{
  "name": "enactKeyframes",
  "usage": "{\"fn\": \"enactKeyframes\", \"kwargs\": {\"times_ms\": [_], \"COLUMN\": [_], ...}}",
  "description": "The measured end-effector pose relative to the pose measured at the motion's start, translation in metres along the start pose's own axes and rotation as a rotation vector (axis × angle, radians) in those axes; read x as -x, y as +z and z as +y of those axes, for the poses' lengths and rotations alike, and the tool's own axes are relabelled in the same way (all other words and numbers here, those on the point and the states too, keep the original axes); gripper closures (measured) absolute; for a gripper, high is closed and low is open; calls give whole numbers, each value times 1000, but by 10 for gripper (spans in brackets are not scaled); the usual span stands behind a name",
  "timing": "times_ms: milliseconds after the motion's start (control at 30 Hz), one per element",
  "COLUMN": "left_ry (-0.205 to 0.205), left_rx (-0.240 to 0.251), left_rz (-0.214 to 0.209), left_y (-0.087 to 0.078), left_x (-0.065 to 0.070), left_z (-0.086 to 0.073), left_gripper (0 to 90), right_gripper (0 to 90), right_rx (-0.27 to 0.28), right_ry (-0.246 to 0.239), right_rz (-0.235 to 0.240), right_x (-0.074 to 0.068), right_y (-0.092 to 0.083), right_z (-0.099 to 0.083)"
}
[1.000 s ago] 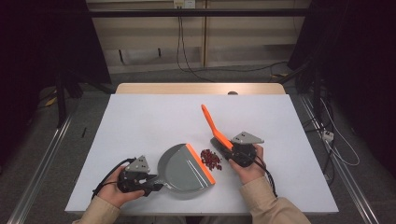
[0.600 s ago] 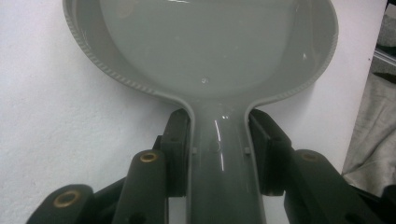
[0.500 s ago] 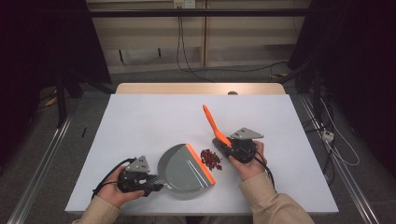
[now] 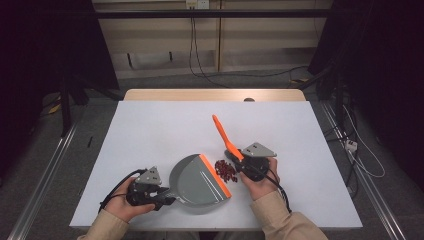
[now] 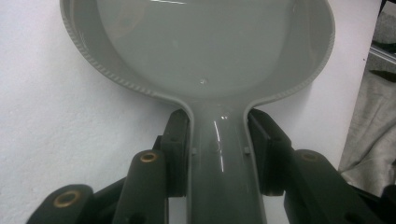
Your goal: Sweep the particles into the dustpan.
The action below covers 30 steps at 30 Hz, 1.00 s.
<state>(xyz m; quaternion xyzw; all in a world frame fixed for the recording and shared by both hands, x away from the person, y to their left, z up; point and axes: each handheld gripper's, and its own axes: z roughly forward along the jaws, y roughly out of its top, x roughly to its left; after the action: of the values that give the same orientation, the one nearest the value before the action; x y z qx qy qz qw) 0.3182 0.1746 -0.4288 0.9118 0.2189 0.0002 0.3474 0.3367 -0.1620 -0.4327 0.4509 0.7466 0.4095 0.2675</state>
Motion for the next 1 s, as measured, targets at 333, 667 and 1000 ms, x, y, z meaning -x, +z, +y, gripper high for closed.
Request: {"fn": "enactKeyframes", "kwargs": {"times_ms": [333, 667, 1000], "left_ry": [-1, -7, -15], "left_rx": [-12, -20, -24], "left_rz": [-8, -13, -16], "left_y": [4, 7, 8], "left_x": [3, 6, 5], "left_z": [2, 7, 7], "left_gripper": [628, 628, 628], "right_gripper": [710, 709, 707], "right_rx": [21, 33, 50], "right_ry": [-10, 12, 32], "right_rz": [0, 17, 36], "right_x": [-13, -25, -39], "right_y": [0, 1, 3], "right_z": [-3, -3, -3]}}
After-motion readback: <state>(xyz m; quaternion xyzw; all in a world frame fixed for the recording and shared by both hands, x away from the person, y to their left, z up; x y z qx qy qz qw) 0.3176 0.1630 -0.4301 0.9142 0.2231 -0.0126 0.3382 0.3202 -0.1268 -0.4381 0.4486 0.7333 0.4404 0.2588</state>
